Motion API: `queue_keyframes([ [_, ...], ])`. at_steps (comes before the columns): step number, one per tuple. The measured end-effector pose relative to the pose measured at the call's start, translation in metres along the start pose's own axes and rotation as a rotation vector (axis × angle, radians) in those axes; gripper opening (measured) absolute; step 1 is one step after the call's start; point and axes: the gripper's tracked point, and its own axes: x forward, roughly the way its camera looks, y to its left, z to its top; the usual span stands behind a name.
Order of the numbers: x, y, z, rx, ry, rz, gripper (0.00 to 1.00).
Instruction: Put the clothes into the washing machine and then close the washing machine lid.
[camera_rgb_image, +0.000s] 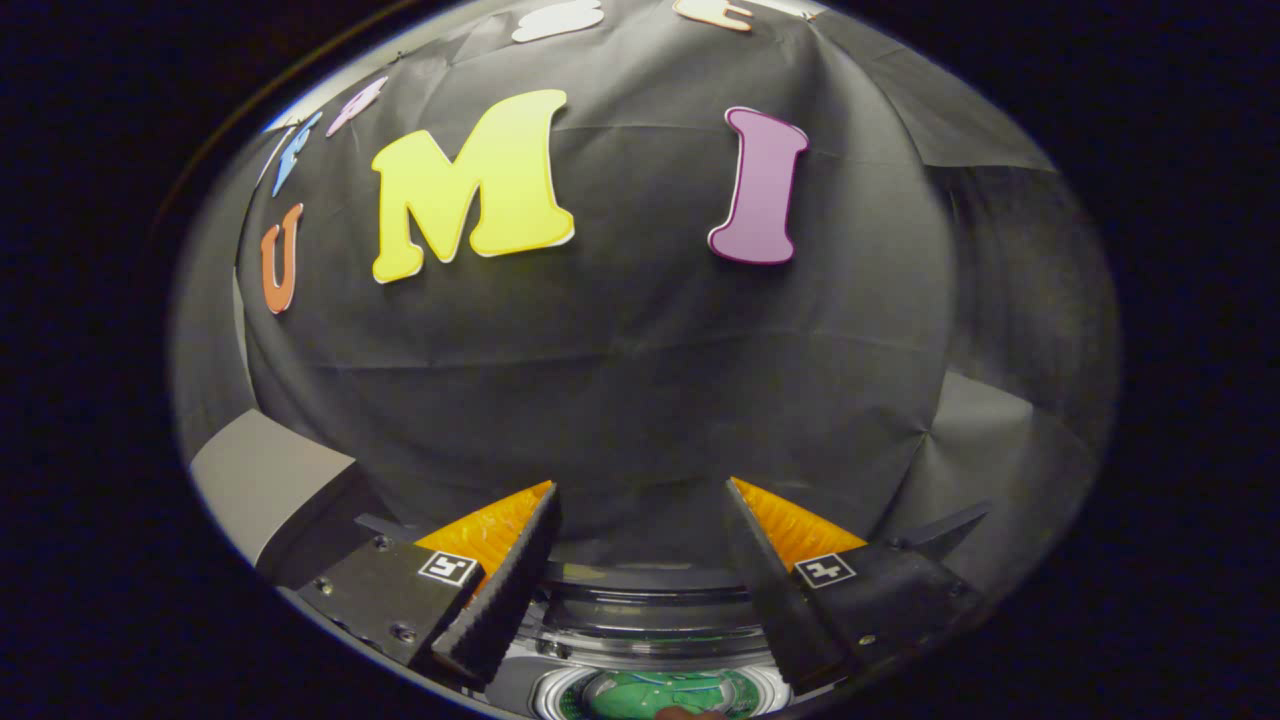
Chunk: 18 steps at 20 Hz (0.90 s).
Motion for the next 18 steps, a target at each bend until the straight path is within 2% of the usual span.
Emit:
queue_keyframes([
  [18,-0.071,0.000,-0.030,-0.006,0.024,-0.070,0.99],
])
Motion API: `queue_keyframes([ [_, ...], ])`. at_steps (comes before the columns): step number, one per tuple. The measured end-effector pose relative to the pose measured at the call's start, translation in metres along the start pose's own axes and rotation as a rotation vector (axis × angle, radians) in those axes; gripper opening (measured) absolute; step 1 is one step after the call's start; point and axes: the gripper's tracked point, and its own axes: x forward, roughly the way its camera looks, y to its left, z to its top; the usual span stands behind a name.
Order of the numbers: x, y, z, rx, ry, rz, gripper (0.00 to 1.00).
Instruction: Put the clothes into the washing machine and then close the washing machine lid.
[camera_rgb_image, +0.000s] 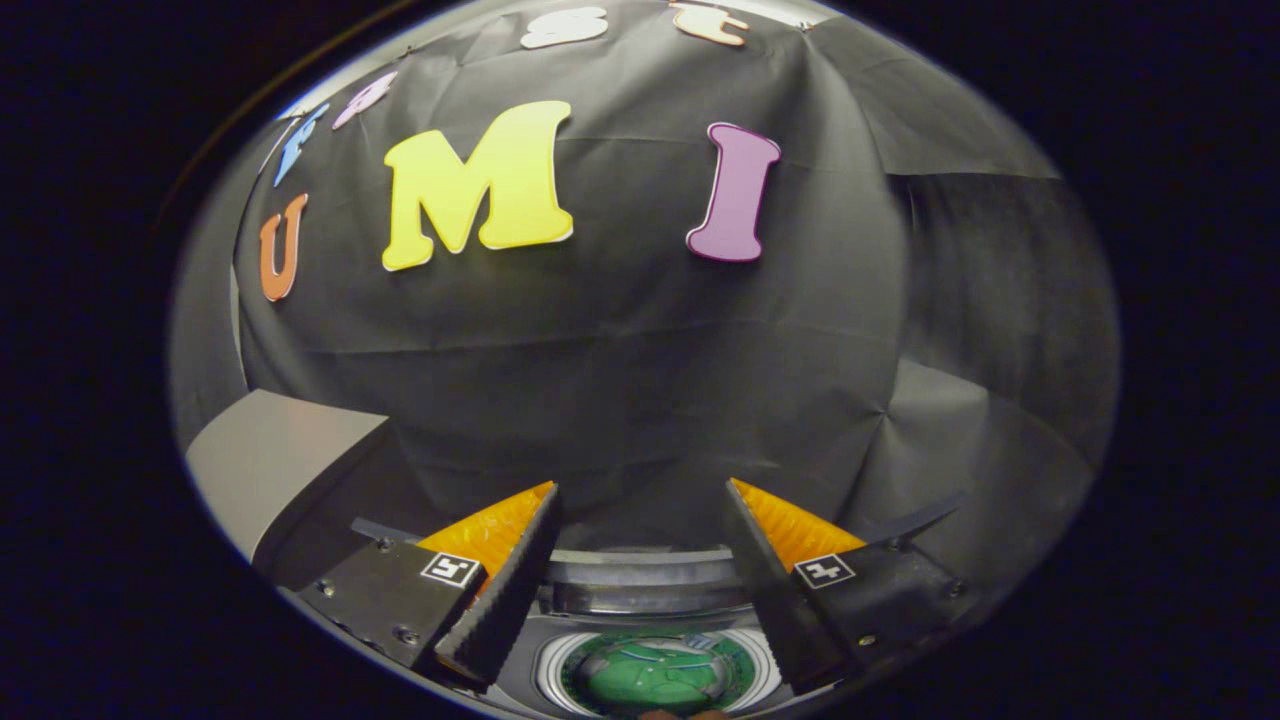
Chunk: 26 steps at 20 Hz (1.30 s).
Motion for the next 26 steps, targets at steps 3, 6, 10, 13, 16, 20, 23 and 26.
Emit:
queue_keyframes([
  [3,-0.009,-0.001,-0.007,-0.002,0.015,-0.002,0.99],
  [6,-0.019,-0.001,-0.016,-0.004,0.035,-0.004,0.99],
  [10,-0.033,-0.001,-0.031,-0.008,0.055,-0.009,0.99],
  [13,-0.049,-0.003,-0.051,0.003,0.092,-0.030,0.99],
  [16,-0.067,-0.007,-0.080,-0.006,0.149,-0.067,0.99],
  [20,-0.107,-0.005,-0.084,0.015,0.118,-0.105,0.99],
  [23,-0.154,0.007,-0.060,0.046,0.032,-0.110,0.99],
  [26,-0.205,0.021,-0.032,0.041,-0.070,-0.113,0.99],
])
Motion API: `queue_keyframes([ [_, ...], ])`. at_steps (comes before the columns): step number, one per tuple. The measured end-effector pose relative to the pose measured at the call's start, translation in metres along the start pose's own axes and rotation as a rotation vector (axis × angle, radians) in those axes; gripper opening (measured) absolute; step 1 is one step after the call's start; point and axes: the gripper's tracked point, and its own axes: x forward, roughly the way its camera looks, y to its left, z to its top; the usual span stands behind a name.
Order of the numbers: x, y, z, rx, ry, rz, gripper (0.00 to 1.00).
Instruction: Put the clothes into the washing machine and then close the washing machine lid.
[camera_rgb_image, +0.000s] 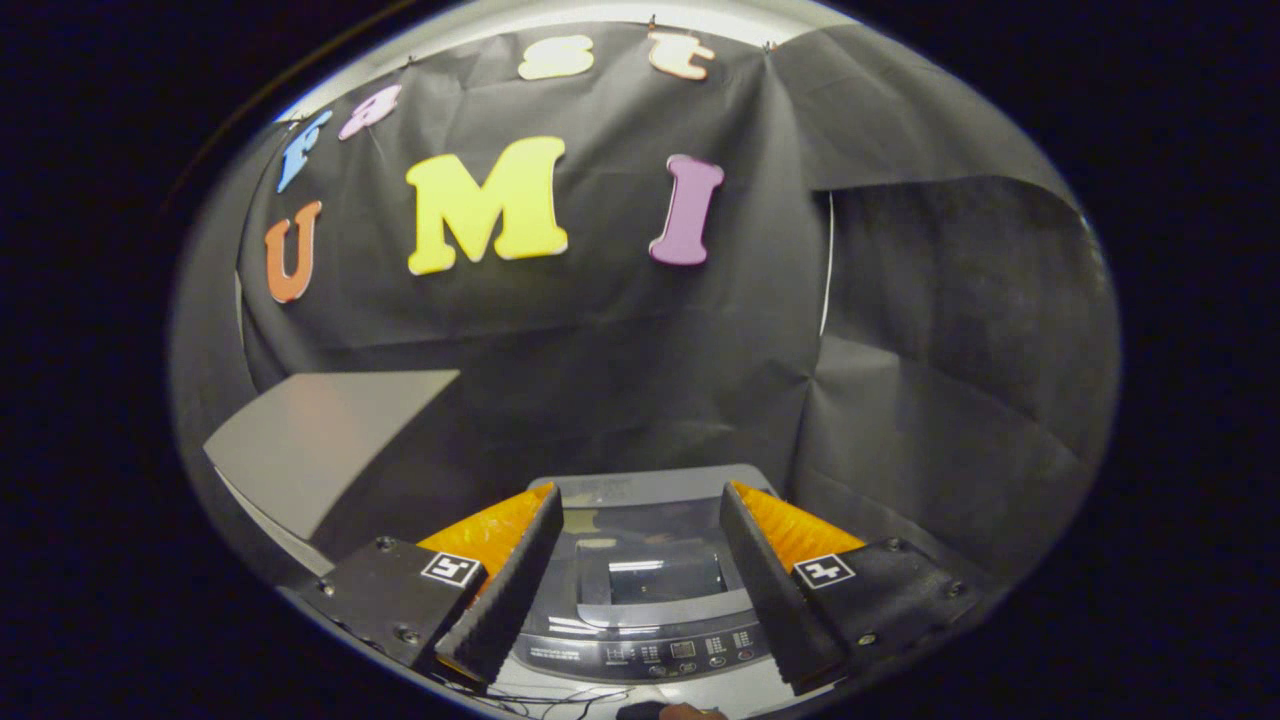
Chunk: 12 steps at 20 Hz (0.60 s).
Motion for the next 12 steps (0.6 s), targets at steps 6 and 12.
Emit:
queue_keyframes([
  [6,-0.098,0.031,0.056,0.002,-0.163,0.030,0.99],
  [12,-0.174,0.043,0.072,-0.027,-0.305,0.086,0.99],
])
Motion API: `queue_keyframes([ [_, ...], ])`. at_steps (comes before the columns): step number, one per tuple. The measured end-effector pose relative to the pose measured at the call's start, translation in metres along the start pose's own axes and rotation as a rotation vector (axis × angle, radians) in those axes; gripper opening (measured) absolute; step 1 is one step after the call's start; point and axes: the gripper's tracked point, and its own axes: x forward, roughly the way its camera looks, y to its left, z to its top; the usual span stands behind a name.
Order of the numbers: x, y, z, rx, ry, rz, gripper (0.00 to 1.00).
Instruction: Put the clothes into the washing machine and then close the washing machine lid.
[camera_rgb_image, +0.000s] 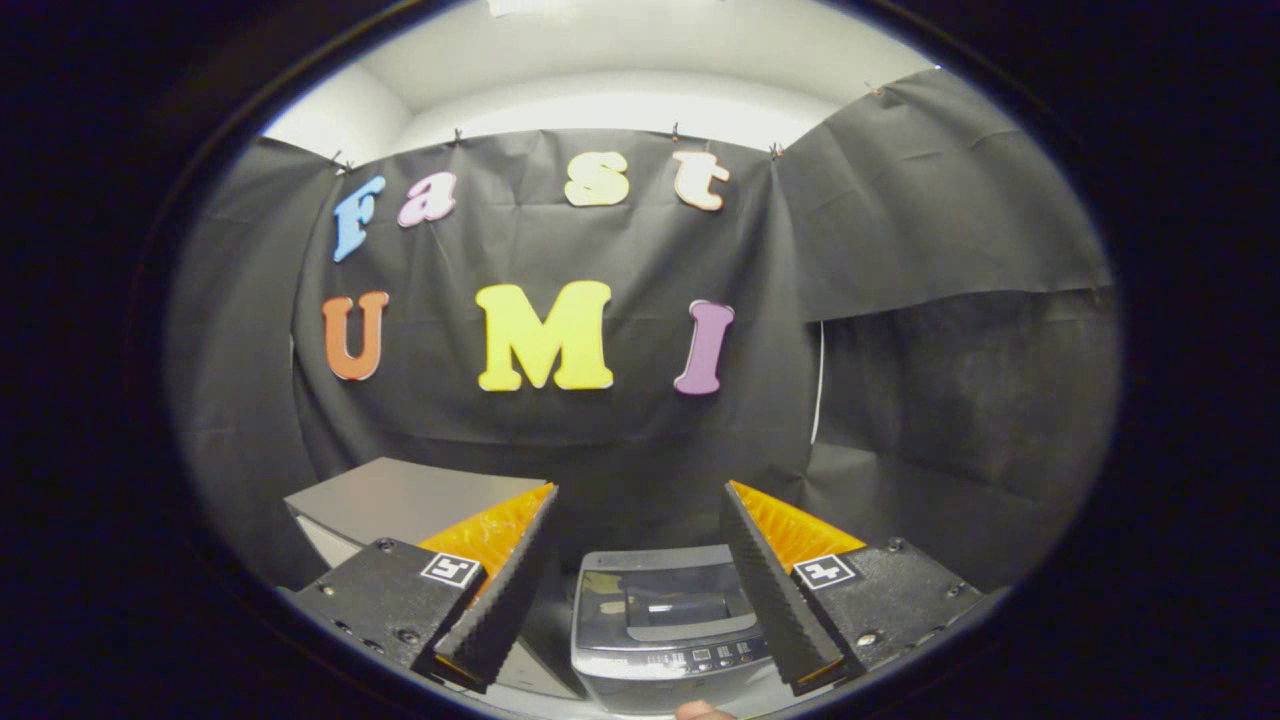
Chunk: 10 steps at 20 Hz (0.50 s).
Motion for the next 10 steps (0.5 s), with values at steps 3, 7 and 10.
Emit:
queue_keyframes([
  [3,-0.027,-0.003,0.010,-0.037,-0.056,0.034,0.99],
  [7,-0.061,-0.009,0.007,-0.064,-0.056,0.111,0.99],
  [10,-0.087,-0.030,-0.004,-0.087,-0.031,0.143,0.99],
])
